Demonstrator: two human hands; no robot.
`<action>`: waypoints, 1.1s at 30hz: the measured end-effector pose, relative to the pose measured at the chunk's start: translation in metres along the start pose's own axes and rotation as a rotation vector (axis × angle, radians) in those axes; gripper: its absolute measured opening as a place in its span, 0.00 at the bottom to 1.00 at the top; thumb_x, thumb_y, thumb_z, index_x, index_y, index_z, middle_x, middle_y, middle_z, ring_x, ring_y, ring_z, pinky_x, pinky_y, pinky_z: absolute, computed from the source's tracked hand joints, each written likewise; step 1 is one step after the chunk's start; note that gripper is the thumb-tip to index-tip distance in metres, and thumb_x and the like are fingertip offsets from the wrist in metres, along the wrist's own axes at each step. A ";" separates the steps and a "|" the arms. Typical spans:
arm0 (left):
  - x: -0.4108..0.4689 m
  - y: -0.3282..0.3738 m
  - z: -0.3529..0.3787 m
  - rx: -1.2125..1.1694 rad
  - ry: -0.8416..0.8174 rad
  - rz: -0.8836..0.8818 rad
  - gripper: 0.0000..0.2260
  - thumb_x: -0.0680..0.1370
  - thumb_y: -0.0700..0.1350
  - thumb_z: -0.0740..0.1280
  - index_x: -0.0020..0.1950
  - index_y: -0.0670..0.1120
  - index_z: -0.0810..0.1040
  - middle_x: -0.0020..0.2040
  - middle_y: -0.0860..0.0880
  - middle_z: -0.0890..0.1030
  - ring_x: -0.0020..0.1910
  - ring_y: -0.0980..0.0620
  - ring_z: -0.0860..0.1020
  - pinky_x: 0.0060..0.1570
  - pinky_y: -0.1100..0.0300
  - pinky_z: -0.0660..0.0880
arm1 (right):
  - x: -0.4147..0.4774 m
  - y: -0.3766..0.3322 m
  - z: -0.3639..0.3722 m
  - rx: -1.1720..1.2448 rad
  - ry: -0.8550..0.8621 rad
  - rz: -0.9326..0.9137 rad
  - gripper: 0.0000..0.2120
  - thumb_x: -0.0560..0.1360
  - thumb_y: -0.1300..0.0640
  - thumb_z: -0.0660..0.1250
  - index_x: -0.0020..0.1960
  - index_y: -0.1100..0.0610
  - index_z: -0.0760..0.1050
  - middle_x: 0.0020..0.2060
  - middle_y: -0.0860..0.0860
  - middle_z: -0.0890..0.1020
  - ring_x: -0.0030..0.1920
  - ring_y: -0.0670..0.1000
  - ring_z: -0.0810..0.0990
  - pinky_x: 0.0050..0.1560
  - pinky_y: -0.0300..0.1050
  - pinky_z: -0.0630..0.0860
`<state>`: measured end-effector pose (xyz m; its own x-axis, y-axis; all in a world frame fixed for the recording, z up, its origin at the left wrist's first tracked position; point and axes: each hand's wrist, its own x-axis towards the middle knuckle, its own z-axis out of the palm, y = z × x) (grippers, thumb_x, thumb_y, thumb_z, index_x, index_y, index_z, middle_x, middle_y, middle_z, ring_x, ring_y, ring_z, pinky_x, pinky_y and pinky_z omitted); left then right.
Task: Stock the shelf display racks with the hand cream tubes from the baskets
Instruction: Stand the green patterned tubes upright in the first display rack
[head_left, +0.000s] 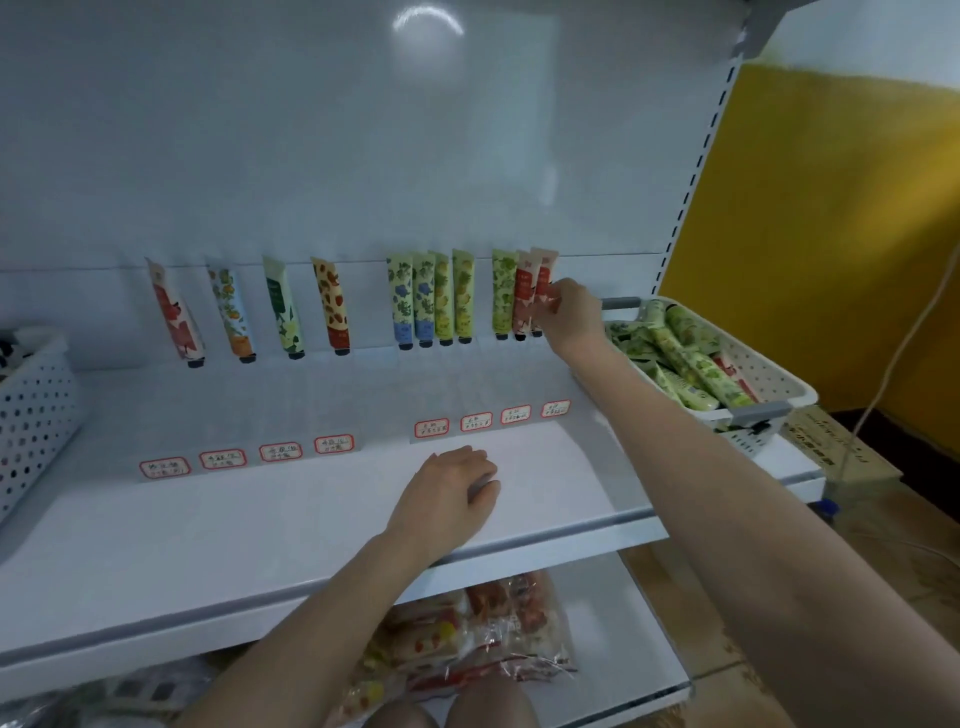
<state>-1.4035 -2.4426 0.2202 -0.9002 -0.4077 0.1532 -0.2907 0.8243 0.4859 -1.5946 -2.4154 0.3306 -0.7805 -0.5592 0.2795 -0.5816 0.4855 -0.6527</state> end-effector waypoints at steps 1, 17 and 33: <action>0.000 0.001 -0.001 0.004 -0.006 -0.007 0.12 0.79 0.46 0.59 0.49 0.40 0.79 0.49 0.45 0.80 0.49 0.50 0.76 0.58 0.55 0.71 | -0.004 -0.001 -0.010 -0.006 -0.006 0.009 0.14 0.78 0.59 0.61 0.60 0.65 0.72 0.55 0.60 0.79 0.56 0.58 0.76 0.50 0.46 0.70; 0.109 0.144 -0.034 0.002 0.119 0.126 0.15 0.78 0.46 0.63 0.60 0.37 0.73 0.58 0.39 0.75 0.57 0.42 0.74 0.54 0.53 0.70 | -0.048 0.102 -0.146 -0.259 -0.135 0.231 0.09 0.75 0.55 0.68 0.41 0.60 0.74 0.29 0.54 0.72 0.30 0.51 0.69 0.30 0.42 0.65; 0.209 0.156 0.000 0.250 -0.154 0.105 0.25 0.75 0.56 0.67 0.61 0.40 0.67 0.57 0.42 0.76 0.54 0.45 0.75 0.44 0.57 0.68 | -0.031 0.139 -0.134 -0.229 -0.190 0.185 0.22 0.70 0.61 0.69 0.27 0.56 0.57 0.23 0.51 0.61 0.25 0.50 0.60 0.27 0.40 0.56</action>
<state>-1.6369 -2.3990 0.3283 -0.9626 -0.2664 0.0500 -0.2468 0.9376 0.2450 -1.6822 -2.2404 0.3253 -0.8336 -0.5520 0.0212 -0.4873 0.7166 -0.4991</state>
